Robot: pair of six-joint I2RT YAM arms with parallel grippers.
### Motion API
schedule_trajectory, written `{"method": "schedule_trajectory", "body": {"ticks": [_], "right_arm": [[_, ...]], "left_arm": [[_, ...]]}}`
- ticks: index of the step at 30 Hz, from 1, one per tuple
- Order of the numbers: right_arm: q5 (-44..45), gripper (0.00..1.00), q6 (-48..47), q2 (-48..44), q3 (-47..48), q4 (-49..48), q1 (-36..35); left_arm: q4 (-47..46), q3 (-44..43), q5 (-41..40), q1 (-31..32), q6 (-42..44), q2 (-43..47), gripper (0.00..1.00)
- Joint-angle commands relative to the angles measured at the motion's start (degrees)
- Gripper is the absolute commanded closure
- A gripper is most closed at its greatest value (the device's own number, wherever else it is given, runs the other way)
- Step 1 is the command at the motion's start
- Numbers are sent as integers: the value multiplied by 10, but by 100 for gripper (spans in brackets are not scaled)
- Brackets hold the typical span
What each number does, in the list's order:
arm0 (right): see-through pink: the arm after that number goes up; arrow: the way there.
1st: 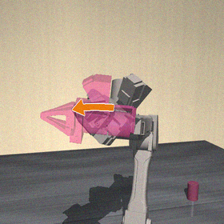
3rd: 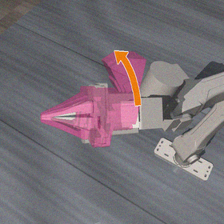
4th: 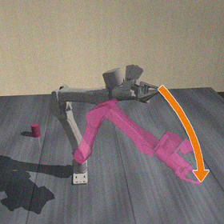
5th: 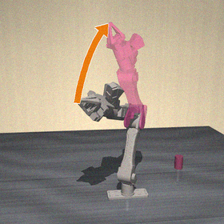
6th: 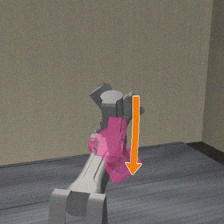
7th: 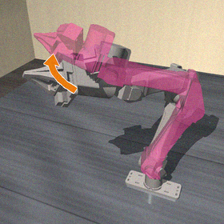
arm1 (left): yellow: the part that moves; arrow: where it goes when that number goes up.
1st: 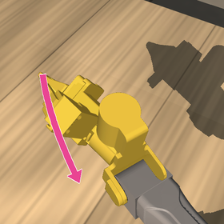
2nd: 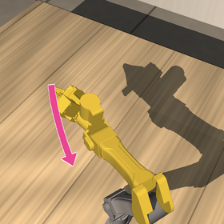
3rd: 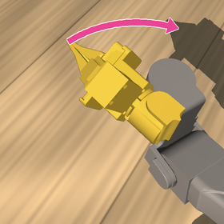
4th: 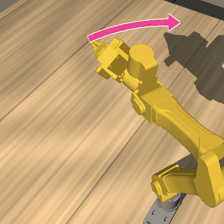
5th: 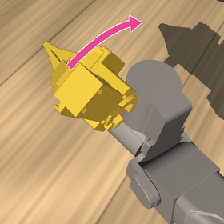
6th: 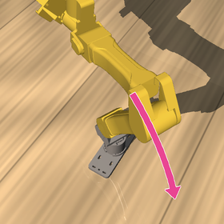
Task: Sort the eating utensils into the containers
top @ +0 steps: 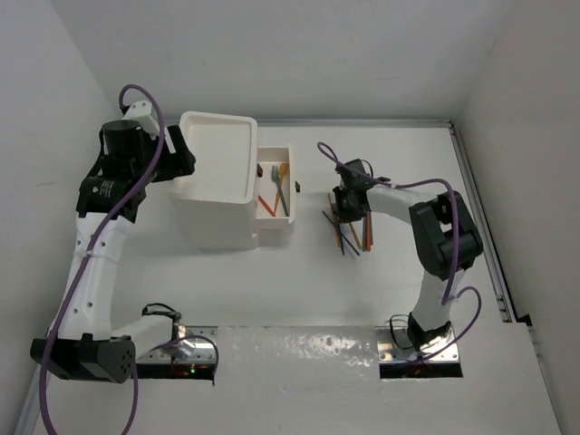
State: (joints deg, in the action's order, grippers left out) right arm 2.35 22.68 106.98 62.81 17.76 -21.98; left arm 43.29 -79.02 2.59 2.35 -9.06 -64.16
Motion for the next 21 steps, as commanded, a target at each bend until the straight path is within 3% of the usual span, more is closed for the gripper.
{"method": "schedule_trajectory", "body": {"ticks": [1, 15, 21], "right_arm": [[-12, 78, -9, 4, 21, -33, -1], [-2, 76, -7, 34, 39, -37, -1], [3, 83, -4, 51, 34, -42, 4]], "left_arm": [[-8, -2, -5, 8, 4, 18, 28], [-6, 1, -8, 8, 8, 17, 28], [-6, 3, -9, 8, 10, 16, 28]]}}
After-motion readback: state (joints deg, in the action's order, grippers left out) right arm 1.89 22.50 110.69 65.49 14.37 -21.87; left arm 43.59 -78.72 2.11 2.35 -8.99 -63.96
